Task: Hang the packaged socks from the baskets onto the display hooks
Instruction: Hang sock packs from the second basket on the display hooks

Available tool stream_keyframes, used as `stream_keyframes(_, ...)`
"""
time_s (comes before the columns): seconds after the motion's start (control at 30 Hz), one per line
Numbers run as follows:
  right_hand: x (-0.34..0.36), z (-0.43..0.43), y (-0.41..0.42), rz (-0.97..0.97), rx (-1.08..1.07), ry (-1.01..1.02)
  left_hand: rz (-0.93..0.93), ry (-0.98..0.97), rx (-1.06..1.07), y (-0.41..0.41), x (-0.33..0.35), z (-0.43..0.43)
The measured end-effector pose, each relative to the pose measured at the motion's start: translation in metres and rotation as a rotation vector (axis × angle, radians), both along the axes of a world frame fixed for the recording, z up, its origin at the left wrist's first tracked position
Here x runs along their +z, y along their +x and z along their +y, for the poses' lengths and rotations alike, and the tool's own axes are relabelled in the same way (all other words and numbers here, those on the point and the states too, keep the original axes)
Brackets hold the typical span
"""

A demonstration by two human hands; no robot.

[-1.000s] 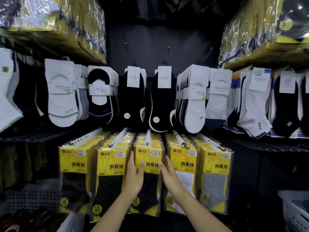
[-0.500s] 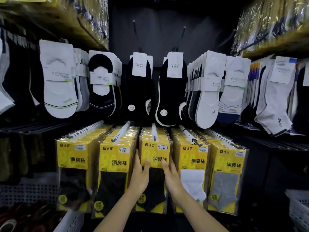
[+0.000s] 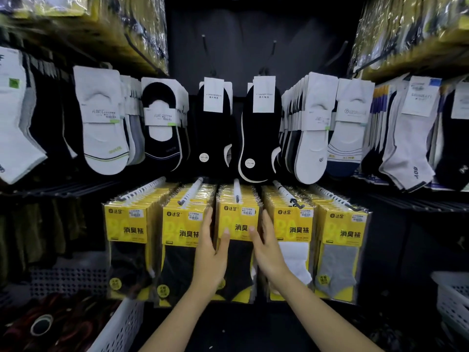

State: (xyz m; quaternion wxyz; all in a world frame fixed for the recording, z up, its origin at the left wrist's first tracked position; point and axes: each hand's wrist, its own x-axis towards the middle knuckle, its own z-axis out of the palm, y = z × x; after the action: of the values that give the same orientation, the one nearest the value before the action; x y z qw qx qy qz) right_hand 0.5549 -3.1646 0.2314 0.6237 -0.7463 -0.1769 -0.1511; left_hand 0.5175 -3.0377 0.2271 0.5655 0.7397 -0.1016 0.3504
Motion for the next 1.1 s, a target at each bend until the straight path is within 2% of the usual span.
stream_keyframes(0.17, 0.012, 0.002, -0.020, -0.172, -0.054, -0.026, -0.130, -0.022, 0.201, -0.019, 0.012, 0.047)
stream_keyframes(0.3, 0.007, 0.029, -0.023, -0.027, 0.112, -0.057, -0.009, -0.065, 0.273, -0.014, 0.003, 0.087)
stream_keyframes(0.43, 0.002, 0.070, -0.016, 0.128, 0.228, -0.080, 0.140, -0.003, 0.228, -0.003, -0.007, 0.105)
stream_keyframes(0.57, 0.005, 0.100, -0.004, 0.194, 0.202, -0.020, 0.257, 0.036, 0.092, 0.012, -0.010, 0.113)
stream_keyframes(0.7, 0.006, 0.119, 0.009, 0.192, 0.172, 0.025, 0.247, -0.013, -0.015, 0.028, -0.010, 0.115)
stream_keyframes(0.97, -0.001, 0.125, 0.023, 0.117, 0.162, 0.078, 0.169, -0.056, -0.014, 0.048, -0.015, 0.116)
stream_keyframes(1.1, -0.036, 0.119, 0.016, 0.147, 0.157, 0.046, 0.197, -0.053, -0.002, 0.041, -0.045, 0.115)
